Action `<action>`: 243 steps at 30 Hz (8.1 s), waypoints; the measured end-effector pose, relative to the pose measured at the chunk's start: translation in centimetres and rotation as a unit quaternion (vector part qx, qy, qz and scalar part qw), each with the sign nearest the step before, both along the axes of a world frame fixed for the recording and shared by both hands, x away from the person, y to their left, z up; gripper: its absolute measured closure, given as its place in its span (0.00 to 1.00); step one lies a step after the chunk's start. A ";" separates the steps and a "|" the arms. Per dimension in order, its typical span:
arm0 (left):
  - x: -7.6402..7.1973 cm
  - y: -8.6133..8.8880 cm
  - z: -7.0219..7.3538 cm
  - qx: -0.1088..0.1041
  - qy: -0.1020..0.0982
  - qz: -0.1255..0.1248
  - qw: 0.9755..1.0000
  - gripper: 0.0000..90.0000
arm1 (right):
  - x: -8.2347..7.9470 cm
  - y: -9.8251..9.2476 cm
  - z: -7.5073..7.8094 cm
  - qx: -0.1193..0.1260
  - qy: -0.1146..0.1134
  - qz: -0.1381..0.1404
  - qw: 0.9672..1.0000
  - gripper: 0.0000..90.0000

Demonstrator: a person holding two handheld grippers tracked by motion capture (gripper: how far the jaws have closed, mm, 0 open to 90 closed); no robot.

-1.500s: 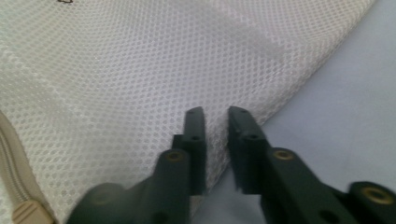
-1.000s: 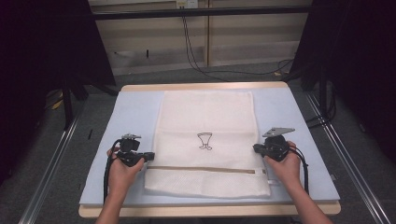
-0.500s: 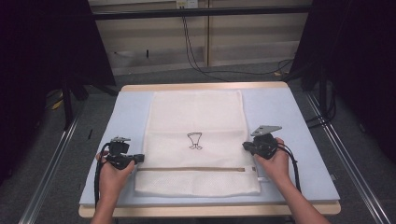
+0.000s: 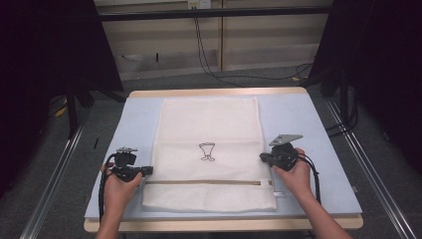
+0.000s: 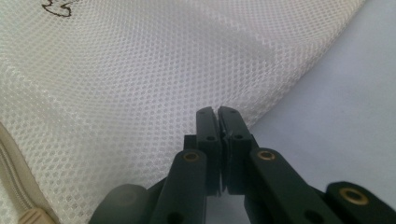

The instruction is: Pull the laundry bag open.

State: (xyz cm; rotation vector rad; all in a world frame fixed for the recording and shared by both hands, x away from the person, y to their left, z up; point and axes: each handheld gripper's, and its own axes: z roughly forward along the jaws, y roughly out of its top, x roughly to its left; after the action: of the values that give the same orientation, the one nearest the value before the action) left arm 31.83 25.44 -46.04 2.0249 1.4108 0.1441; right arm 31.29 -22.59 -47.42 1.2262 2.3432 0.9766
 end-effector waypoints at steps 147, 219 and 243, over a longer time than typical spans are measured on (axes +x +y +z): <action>-1.3 -28.9 -2.4 -0.169 0.170 -0.116 0.964 0.95 | -7.1 -0.8 -0.8 0.024 -0.016 0.052 0.998 1.00; 0.6 -22.0 -0.6 -0.174 0.211 -0.107 0.956 0.97 | -7.1 -0.9 -0.9 0.032 -0.015 0.049 0.998 1.00; 0.7 -19.9 -0.2 -0.164 0.213 -0.104 0.957 0.97 | -7.0 -0.9 -1.0 0.037 -0.012 0.047 0.998 1.00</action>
State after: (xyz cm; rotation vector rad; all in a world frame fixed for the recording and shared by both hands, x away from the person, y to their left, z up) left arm 32.58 5.52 -46.28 1.9714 1.3441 -0.6140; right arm 24.24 -23.50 -48.38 1.1320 2.3841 1.1134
